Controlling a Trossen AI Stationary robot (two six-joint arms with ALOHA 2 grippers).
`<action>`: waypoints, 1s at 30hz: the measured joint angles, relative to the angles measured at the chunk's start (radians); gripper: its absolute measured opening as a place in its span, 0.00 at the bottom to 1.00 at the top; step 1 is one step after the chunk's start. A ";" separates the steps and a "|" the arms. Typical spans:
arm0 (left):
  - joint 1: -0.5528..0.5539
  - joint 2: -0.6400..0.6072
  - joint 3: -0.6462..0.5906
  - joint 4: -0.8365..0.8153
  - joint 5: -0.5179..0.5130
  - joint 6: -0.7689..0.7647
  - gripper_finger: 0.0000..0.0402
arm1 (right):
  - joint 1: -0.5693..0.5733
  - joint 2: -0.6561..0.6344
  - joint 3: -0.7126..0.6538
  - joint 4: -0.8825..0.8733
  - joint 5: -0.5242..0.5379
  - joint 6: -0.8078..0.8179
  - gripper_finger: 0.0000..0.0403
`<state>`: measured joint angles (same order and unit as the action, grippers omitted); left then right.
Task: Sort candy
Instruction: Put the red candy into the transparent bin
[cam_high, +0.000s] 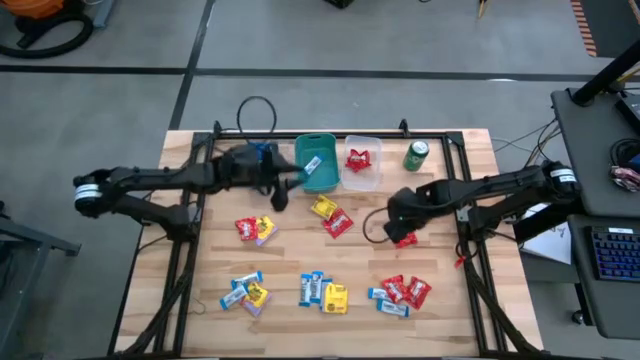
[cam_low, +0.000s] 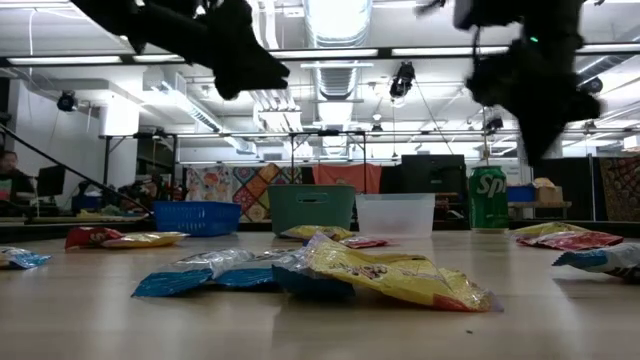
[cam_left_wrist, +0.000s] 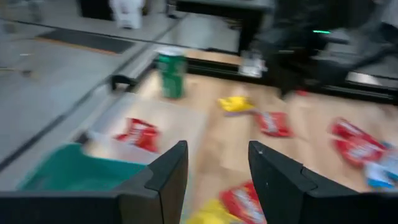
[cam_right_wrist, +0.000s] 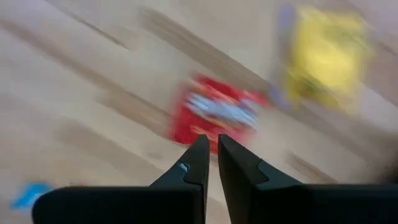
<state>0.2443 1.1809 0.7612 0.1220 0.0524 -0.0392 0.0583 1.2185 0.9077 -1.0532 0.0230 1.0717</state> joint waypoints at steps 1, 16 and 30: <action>-0.027 -0.005 -0.003 0.001 -0.007 -0.007 0.38 | 0.009 0.009 0.000 -0.043 0.003 0.019 0.07; -0.207 -0.039 -0.007 0.011 -0.096 -0.008 0.38 | 0.047 0.045 -0.051 0.073 -0.039 -0.025 0.07; -0.208 -0.037 0.005 0.026 -0.097 0.002 0.38 | 0.035 0.169 -0.081 0.141 -0.103 -0.077 0.19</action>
<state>0.0360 1.1434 0.7666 0.1476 -0.0448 -0.0372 0.0938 1.3877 0.8270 -0.9120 -0.0796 0.9943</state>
